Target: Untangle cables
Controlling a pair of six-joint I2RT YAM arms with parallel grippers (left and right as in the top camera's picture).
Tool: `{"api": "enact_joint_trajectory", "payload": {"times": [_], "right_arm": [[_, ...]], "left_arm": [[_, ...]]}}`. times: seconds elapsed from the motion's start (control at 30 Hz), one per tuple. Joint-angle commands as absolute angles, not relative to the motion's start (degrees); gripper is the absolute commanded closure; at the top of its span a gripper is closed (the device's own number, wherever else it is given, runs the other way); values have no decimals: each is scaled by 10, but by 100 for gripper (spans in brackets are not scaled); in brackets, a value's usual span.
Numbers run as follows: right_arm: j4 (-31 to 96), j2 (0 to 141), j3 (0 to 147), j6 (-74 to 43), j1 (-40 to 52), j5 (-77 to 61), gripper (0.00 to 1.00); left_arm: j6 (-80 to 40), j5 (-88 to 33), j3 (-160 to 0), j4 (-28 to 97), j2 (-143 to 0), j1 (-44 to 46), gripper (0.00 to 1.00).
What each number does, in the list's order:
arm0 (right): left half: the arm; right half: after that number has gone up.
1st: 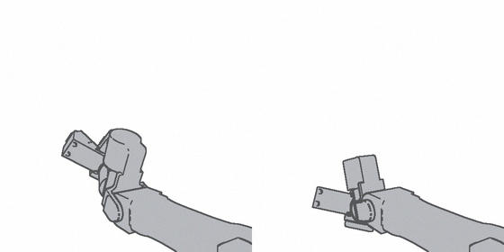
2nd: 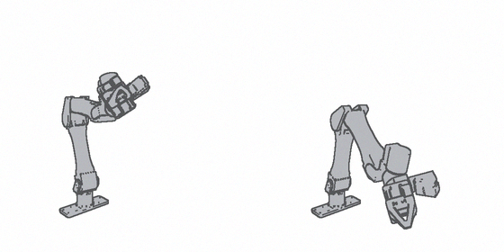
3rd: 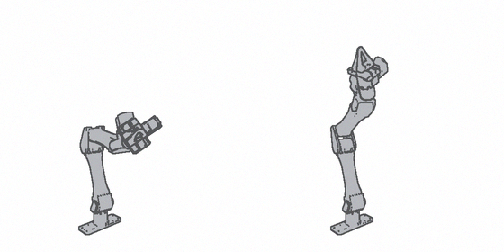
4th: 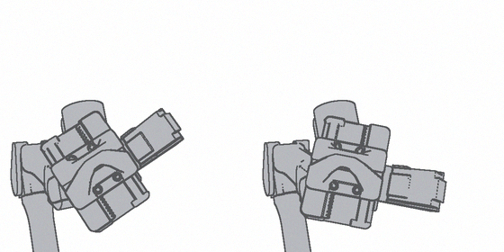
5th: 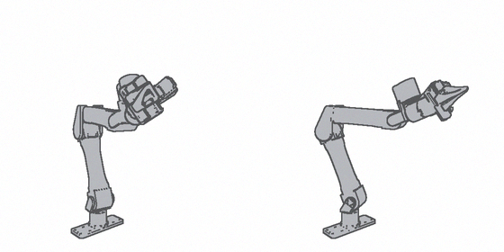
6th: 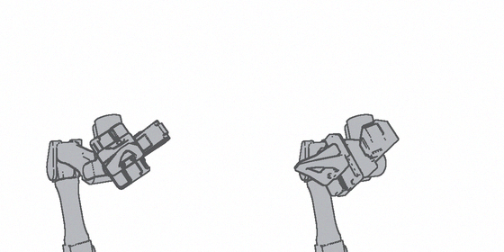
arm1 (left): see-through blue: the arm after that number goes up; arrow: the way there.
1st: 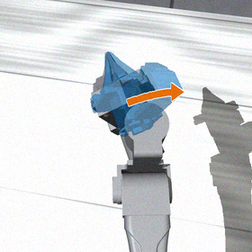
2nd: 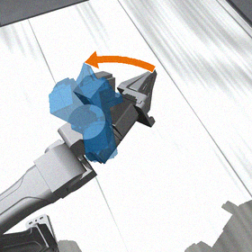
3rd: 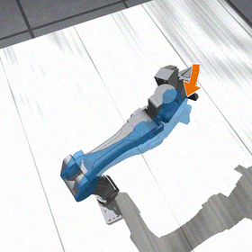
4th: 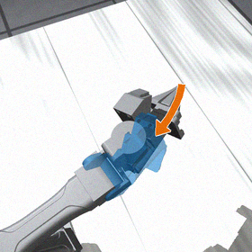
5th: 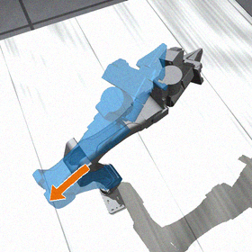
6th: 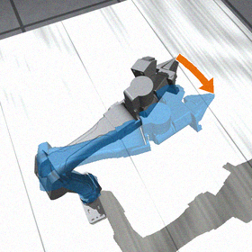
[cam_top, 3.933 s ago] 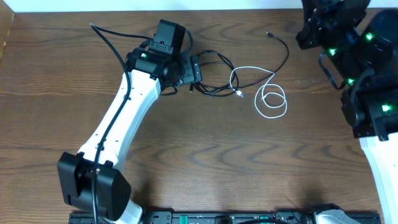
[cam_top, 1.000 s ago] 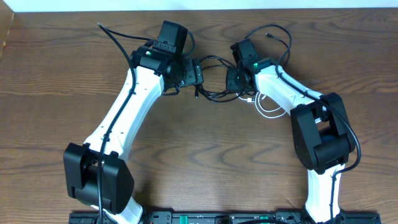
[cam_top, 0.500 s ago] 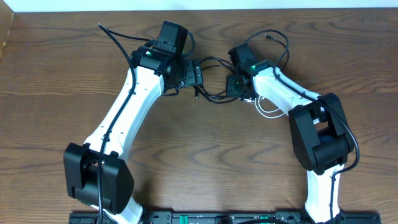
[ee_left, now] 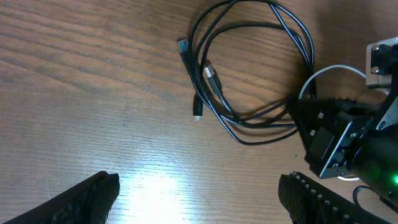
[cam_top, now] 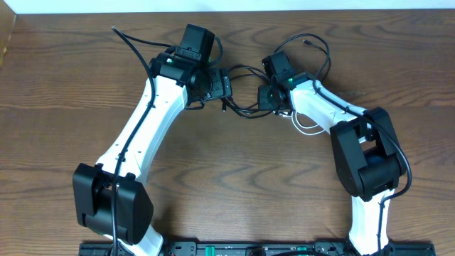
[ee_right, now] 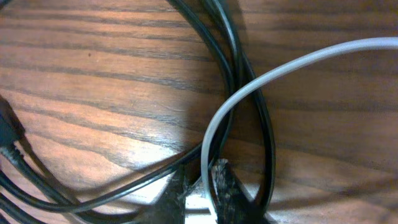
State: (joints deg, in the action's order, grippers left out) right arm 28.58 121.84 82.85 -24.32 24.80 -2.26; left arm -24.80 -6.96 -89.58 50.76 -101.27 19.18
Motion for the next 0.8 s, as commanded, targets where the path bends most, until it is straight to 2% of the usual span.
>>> {"api": "enact_joint_trajectory", "payload": {"times": [0.0, 0.2, 0.4, 0.53, 0.77], "right_arm": [[292, 1230, 800, -212, 253, -1, 99], [295, 1213, 814, -205, 249, -11, 99], [259, 1078, 849, -119, 242, -88, 99], [222, 973, 849, -115, 230, -87, 99], [242, 934, 849, -126, 175, -64, 99]], "left_arm": [[-227, -68, -891, 517, -1019, 190, 13], [-227, -68, -891, 511, -1019, 190, 13], [-227, -68, -891, 511, -1019, 190, 13], [-227, -68, -891, 511, -1019, 190, 12], [-227, -68, -891, 511, -1019, 190, 13]]}}
